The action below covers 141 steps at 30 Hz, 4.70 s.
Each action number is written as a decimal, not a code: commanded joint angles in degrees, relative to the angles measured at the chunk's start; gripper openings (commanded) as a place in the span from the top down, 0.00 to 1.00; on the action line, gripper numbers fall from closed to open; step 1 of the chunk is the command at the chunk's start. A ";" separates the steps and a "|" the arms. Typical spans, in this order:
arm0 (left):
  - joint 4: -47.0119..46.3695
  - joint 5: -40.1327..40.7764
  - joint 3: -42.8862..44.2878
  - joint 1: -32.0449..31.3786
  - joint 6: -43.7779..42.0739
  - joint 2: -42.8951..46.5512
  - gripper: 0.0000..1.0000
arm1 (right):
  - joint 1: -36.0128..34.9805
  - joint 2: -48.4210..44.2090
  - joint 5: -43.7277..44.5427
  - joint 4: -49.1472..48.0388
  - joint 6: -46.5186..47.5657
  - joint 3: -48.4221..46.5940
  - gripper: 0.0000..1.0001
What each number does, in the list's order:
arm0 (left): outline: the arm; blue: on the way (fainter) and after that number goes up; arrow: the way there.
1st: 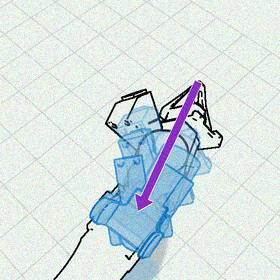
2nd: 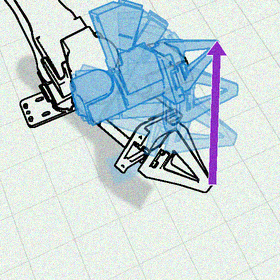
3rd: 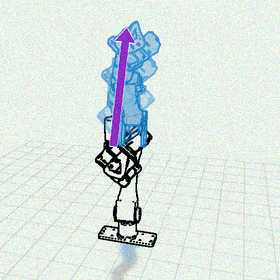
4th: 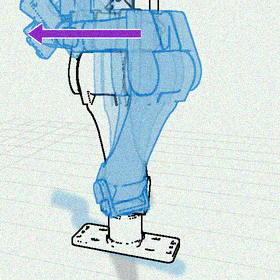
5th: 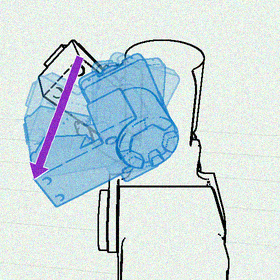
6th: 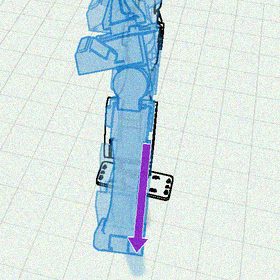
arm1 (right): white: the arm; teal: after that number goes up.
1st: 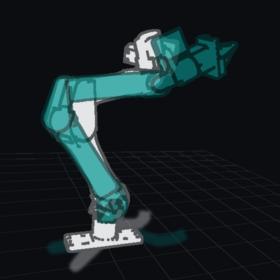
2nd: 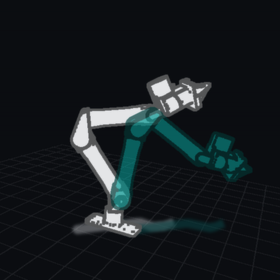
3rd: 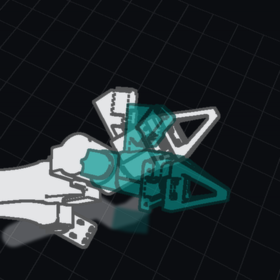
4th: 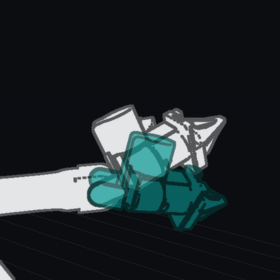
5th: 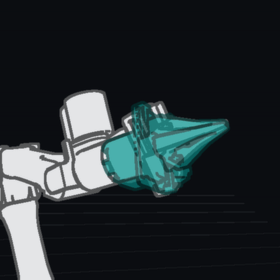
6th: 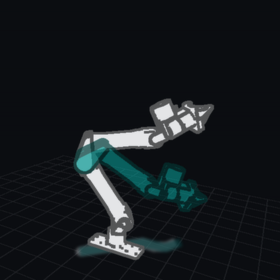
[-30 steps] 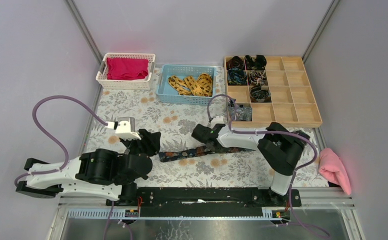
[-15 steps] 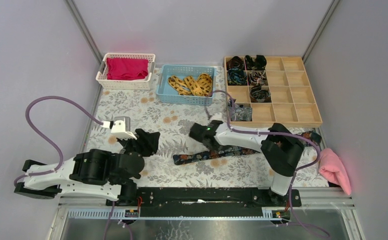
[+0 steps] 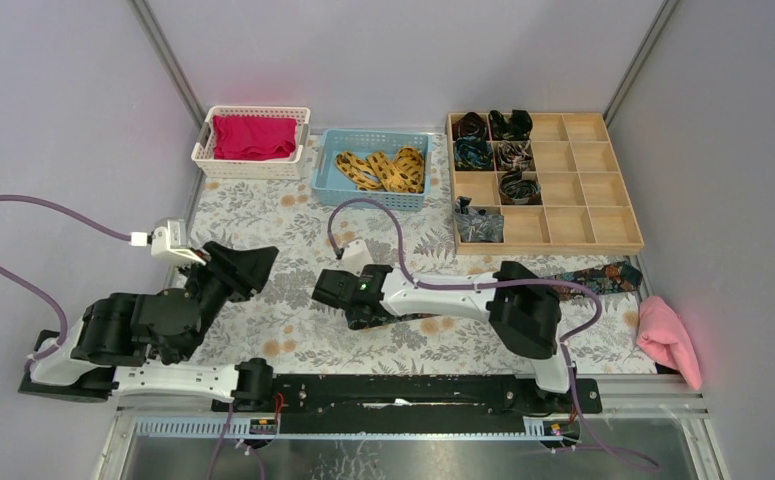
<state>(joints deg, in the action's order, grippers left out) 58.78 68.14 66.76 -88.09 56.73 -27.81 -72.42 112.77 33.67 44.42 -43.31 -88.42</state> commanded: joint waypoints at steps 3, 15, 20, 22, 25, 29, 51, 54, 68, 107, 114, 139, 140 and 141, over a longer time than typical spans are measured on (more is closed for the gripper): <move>3.84 2.15 0.47 -0.24 -0.20 -1.39 0.52 | 0.33 5.99 -10.13 -10.97 3.68 0.57 1.00; 6.40 1.83 -1.18 -0.24 2.55 1.93 0.53 | 0.35 12.76 -11.96 -10.11 1.09 -1.37 1.00; 1.82 2.17 -2.80 -0.24 -2.11 1.44 0.52 | 0.35 9.89 1.72 -3.97 0.23 -6.74 0.92; 0.27 2.40 -2.92 -0.24 -3.67 0.70 0.52 | 0.35 8.36 5.64 -2.29 0.84 -9.10 0.85; 0.70 2.62 -1.87 -0.24 -2.81 0.62 0.52 | 0.27 6.84 10.45 1.28 0.96 -12.66 0.75; 1.89 2.98 -0.48 -0.24 -0.65 3.56 0.52 | -1.00 4.95 10.01 3.71 0.95 -13.68 0.73; 3.43 4.18 4.10 -0.24 -1.45 8.30 0.52 | -8.44 20.21 6.65 13.84 -5.24 -28.06 0.52; 3.40 3.85 3.97 -0.24 -1.45 8.13 0.52 | -8.44 20.73 6.76 14.72 -5.71 -28.02 0.52; 3.36 2.79 2.57 -0.23 -0.98 9.28 0.52 | -7.79 26.49 3.90 14.64 -5.16 -29.95 0.79; -46.60 -6.39 -20.59 4.31 -21.54 -29.53 0.63 | 16.53 -38.69 -20.80 -36.43 -4.13 48.87 0.99; -59.68 -28.64 -26.84 18.91 -23.64 -34.68 0.71 | 19.74 -38.55 -21.59 -34.73 -3.31 51.26 0.98; -83.92 -65.64 -32.40 29.46 -27.31 -55.84 0.90 | 24.20 -30.76 -18.79 -30.60 -1.77 47.90 0.72; -83.70 -65.53 -32.49 29.49 -27.21 -56.08 0.90 | 24.22 -30.77 -18.81 -30.58 -1.78 47.65 0.71; -83.66 -65.67 -32.70 29.53 -27.21 -56.28 0.90 | 24.19 -30.88 -18.67 -30.38 -1.56 47.30 0.71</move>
<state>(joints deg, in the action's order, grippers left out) -21.19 5.23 34.50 -58.96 30.85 -82.81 -48.69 81.60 12.86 12.56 -45.63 -38.24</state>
